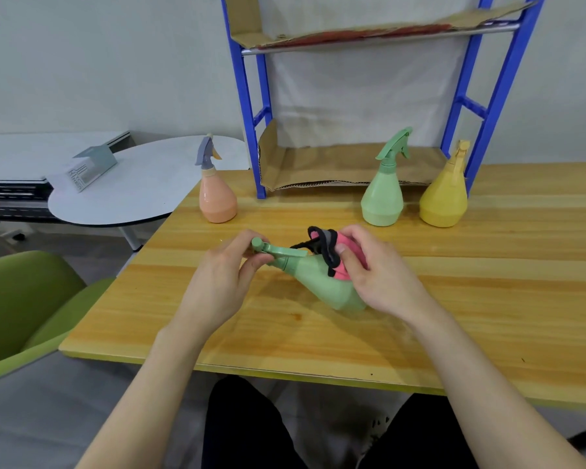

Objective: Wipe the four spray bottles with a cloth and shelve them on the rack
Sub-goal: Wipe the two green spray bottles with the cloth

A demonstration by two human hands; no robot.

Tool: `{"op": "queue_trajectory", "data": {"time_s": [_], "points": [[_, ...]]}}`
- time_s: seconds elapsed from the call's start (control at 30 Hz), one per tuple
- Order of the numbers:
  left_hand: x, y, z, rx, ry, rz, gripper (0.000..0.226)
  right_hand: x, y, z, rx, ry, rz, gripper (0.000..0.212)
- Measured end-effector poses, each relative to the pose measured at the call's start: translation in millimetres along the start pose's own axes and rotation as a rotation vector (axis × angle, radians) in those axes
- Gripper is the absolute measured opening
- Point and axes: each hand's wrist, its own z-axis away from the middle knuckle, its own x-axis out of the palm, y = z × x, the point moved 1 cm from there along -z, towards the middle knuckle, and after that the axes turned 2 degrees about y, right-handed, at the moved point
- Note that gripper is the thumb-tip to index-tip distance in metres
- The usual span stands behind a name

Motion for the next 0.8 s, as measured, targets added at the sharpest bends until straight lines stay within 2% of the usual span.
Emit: {"op": "queue_trajectory", "data": {"time_s": [0.17, 0.3, 0.43, 0.6, 0.67, 0.73, 0.8], "points": [[5.3, 1.1, 2.4, -0.052, 0.039, 0.051, 0.034, -13.1, -2.9, 11.7, -0.01, 0.12, 0.054, 0.011], [10.1, 13.3, -5.1, -0.002, 0.08, 0.095, 0.024, 0.1, -8.3, 12.0, -0.122, 0.06, 0.233, 0.033], [11.6, 10.6, -7.2, -0.005, 0.071, 0.112, 0.017, 5.4, -2.5, 6.9, -0.087, 0.063, 0.217, 0.036], [11.3, 15.4, -9.7, 0.016, 0.093, 0.096, 0.016, 31.0, -22.7, 19.5, -0.283, 0.115, 0.366, 0.04], [8.9, 12.4, -10.6, 0.016, 0.086, 0.084, 0.019, 27.3, -12.4, 16.2, -0.206, 0.134, 0.274, 0.035], [8.4, 12.3, -10.1, 0.012, 0.092, 0.068, 0.02, 18.2, -0.6, 12.6, -0.058, 0.244, 0.146, 0.027], [11.7, 16.6, -11.8, -0.001, 0.108, 0.063, 0.017, 16.1, -7.2, 13.9, -0.032, 0.316, 0.111, 0.022]]}}
